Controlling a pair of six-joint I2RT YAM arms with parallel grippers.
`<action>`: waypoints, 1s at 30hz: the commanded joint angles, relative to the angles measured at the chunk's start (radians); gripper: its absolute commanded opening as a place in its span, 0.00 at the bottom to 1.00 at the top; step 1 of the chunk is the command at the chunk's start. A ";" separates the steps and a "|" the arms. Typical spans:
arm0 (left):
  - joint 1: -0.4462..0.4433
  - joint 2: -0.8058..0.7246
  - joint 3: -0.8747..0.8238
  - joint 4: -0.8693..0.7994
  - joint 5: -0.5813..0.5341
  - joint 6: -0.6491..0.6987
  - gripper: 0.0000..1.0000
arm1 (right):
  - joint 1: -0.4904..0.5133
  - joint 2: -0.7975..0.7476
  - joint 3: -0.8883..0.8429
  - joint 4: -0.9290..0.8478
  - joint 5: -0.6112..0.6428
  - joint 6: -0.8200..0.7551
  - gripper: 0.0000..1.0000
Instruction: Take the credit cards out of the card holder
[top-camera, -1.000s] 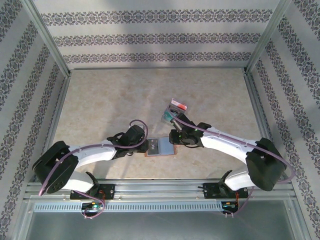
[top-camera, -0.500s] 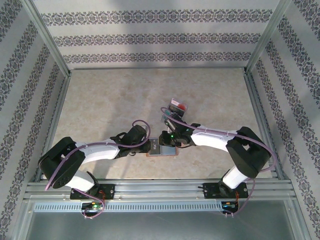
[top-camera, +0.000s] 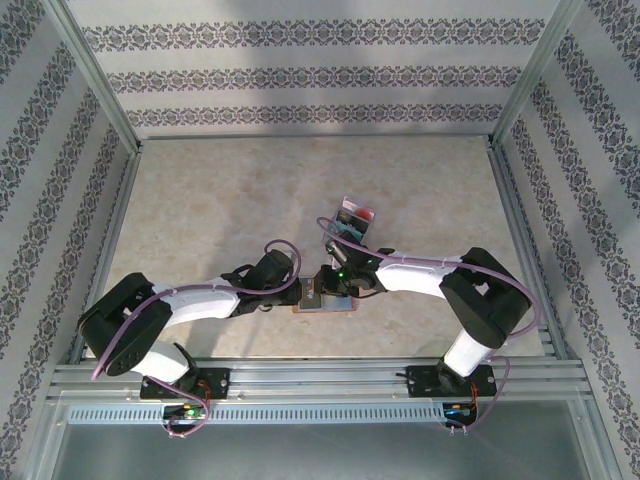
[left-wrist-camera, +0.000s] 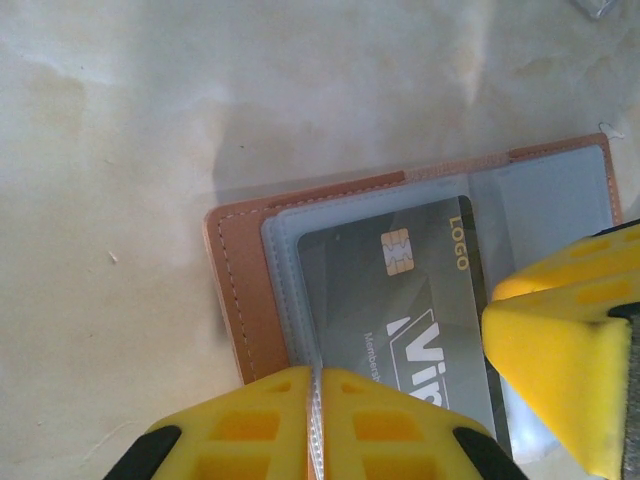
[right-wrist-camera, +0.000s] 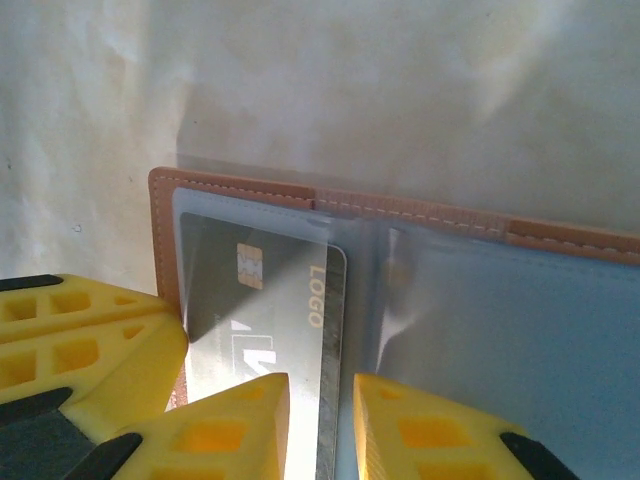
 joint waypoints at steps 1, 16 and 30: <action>0.000 0.014 -0.001 0.015 0.016 -0.009 0.10 | 0.009 0.013 -0.010 0.019 -0.013 0.011 0.25; 0.000 0.033 0.007 0.016 0.026 -0.009 0.10 | 0.000 -0.014 -0.034 0.121 -0.083 0.031 0.22; 0.000 0.035 0.007 0.014 0.030 -0.008 0.10 | -0.038 -0.047 -0.153 0.403 -0.212 0.144 0.20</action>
